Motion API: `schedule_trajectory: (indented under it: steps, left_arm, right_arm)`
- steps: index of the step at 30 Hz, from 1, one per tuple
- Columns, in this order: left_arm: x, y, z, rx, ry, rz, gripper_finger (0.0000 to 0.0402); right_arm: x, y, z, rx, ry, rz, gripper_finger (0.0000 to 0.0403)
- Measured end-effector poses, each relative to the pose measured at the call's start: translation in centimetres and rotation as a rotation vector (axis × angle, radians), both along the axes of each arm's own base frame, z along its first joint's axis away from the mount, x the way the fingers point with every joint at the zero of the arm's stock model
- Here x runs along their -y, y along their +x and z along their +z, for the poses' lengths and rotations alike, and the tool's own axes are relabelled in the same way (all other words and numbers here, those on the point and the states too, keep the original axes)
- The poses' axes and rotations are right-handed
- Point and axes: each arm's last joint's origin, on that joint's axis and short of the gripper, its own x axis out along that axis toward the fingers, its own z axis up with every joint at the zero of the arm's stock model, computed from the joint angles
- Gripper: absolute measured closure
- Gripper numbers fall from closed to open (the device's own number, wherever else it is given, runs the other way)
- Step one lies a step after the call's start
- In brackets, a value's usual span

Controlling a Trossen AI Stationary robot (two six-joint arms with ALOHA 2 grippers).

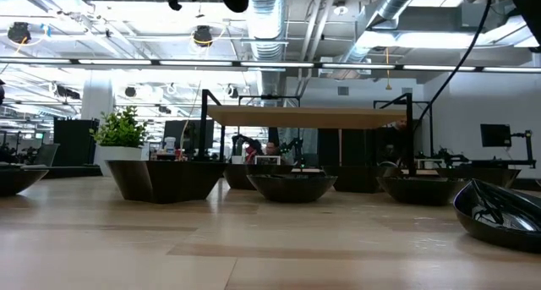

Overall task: Pick & Place Mini shaped plates
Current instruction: Stack the black drop shaped plate on top of the black drop shaped plate on the shelf

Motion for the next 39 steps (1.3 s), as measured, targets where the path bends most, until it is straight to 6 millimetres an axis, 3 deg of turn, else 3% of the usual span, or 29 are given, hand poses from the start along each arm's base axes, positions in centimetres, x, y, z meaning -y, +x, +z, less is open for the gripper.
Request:
schedule_trajectory:
  steps: [6, 10, 13, 18, 22, 27, 30, 34, 39]
  left_arm:
    - [0.0, 0.0, 0.0, -0.003, -0.004, 0.022, 0.0395]
    - [-0.6, -0.2, -0.3, -0.026, -0.017, 0.077, 0.0395]
    - [-1.1, -0.3, -0.6, -0.063, -0.028, 0.107, 0.0395]
    - [-2.0, -0.5, -1.3, -0.083, -0.1, 0.113, 0.0395]
    - [-3.0, -0.6, -1.7, -0.047, -0.189, 0.035, 0.0394]
    - [-5.1, -0.1, -2.1, -0.033, -0.365, -0.055, 0.0394]
    - [-7.0, 1.0, -1.8, -0.13, -0.492, -0.091, 0.0394]
    - [-9.5, 2.7, -1.4, -0.276, -0.61, -0.116, 0.0394]
    - [-12.9, 2.6, -1.1, -0.36, -0.76, -0.106, 0.0394]
  right_arm:
    - [0.0, 0.0, -0.1, -0.035, -0.05, -0.036, 0.0259]
    - [-0.3, -0.4, 0.8, -0.059, -0.136, -0.086, 0.0214]
    - [0.1, -1.0, 1.6, -0.063, -0.173, -0.172, 0.0192]
    - [2.1, -2.2, 1.1, -0.16, -0.171, -0.291, 0.0179]
    - [4.3, -4.6, -0.1, -0.308, -0.022, -0.289, 0.0186]
    - [7.4, -7.3, -2.4, -0.396, 0.424, -0.208, 0.0201]
    - [8.7, -8.4, -2.8, -0.392, 0.632, -0.133, 0.0209]
    - [9.5, -8.9, -2.9, -0.381, 0.733, -0.065, 0.0217]
    - [9.6, -9.1, -3.0, -0.401, 0.743, -0.068, 0.0224]
